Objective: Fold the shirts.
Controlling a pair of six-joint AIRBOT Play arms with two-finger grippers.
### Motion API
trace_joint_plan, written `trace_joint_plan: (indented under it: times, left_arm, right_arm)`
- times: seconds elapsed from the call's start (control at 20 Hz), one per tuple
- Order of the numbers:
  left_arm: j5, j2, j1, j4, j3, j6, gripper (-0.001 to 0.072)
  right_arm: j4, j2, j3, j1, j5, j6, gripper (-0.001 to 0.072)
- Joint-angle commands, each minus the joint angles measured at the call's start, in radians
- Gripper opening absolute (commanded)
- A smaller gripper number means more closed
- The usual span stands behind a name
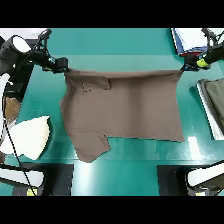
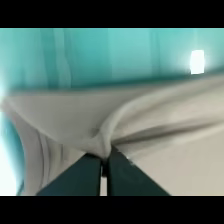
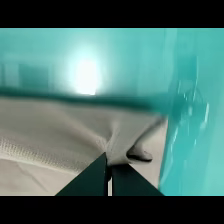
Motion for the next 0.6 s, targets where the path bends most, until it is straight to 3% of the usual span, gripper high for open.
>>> trace_joint_plan:
  times: [0.0,0.2,0.25,0.3,0.35,0.55]
  left_arm:
    - [-0.096,-0.005,0.002,-0.006,-0.066,0.050,0.0025]
    - [-0.025,-0.005,0.002,-0.007,-0.219,0.032,0.0026]
    - [-0.021,-0.005,0.002,-0.002,-0.245,0.015,0.0155]
    - [-0.015,-0.005,0.002,0.006,-0.259,0.006,0.0446]
    - [-0.018,-0.005,0.002,0.012,-0.262,-0.016,0.0500]
    - [-0.098,0.102,0.003,0.061,-0.284,-0.032,0.0490]
  right_arm:
    - [-0.013,0.076,-0.196,0.013,-0.032,-0.005,0.0014]
    - [-0.012,0.102,-0.368,0.036,-0.087,-0.005,0.0016]
    - [-0.004,0.102,-0.389,0.036,-0.091,-0.005,0.0055]
    - [-0.003,0.102,-0.403,0.036,-0.093,-0.005,0.0255]
    - [-0.003,0.102,-0.407,0.036,-0.089,-0.005,0.0402]
    - [-0.008,0.157,-0.408,0.034,0.027,-0.005,0.0414]
